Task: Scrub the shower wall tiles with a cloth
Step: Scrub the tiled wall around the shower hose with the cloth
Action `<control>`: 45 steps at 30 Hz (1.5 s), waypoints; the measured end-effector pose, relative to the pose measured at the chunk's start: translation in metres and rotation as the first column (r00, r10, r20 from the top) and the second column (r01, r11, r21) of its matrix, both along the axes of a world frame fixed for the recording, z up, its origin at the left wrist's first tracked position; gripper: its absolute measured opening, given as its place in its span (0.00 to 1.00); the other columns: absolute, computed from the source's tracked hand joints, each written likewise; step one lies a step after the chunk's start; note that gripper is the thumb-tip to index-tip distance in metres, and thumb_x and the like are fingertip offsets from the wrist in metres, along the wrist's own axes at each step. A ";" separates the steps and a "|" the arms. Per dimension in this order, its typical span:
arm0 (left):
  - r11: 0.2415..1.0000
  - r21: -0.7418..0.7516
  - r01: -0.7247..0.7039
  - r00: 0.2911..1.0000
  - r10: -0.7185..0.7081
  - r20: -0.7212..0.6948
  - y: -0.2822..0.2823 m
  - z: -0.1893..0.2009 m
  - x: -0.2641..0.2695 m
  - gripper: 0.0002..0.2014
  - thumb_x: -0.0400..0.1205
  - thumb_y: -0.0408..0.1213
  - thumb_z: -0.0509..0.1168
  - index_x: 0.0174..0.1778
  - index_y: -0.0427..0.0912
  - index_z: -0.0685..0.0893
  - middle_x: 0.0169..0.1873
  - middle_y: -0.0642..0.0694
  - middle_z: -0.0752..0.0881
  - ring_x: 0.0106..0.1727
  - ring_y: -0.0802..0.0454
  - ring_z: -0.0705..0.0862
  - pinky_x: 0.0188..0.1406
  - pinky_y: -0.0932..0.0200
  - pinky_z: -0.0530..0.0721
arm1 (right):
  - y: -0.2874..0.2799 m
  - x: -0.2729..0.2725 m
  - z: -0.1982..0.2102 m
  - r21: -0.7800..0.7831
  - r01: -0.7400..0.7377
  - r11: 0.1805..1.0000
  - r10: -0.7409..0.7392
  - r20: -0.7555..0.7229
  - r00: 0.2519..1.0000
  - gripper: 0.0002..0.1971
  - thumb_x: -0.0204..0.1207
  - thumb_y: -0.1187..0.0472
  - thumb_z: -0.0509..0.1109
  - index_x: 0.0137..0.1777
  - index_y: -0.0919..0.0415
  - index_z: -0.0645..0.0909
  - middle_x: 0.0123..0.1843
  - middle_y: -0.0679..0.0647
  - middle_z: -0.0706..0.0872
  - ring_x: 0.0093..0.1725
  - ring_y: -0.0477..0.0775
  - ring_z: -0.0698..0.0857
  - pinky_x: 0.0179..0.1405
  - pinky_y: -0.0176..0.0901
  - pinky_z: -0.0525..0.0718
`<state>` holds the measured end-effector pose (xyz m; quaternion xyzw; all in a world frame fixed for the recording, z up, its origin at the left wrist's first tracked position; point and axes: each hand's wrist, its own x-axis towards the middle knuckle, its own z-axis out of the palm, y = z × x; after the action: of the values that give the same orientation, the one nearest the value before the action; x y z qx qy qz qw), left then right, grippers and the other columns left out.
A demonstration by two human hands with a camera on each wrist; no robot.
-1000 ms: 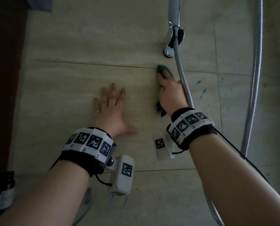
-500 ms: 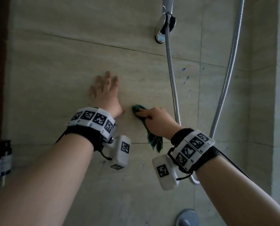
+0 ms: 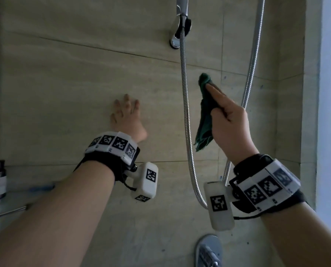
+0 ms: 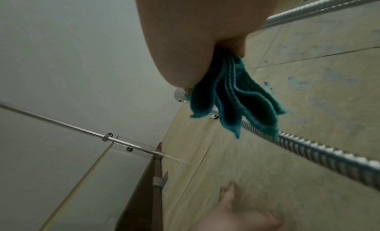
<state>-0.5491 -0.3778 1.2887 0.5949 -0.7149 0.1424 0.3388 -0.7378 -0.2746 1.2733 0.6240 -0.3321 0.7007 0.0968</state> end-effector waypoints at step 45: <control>0.961 -0.273 -0.041 0.994 0.066 0.085 -0.044 0.075 -0.060 0.54 0.70 0.74 0.59 0.84 0.56 0.36 0.82 0.51 0.28 0.82 0.44 0.29 0.80 0.39 0.32 | -0.103 -0.075 0.094 0.079 0.620 0.781 -0.426 -0.659 0.620 0.35 0.80 0.67 0.56 0.84 0.47 0.52 0.82 0.54 0.61 0.71 0.61 0.66 0.57 0.51 0.77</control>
<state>-0.6087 -0.4215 1.3633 0.5547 -0.6873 0.2755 0.3795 -0.8132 -0.3775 1.3676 0.6956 -0.5531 0.3426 0.3047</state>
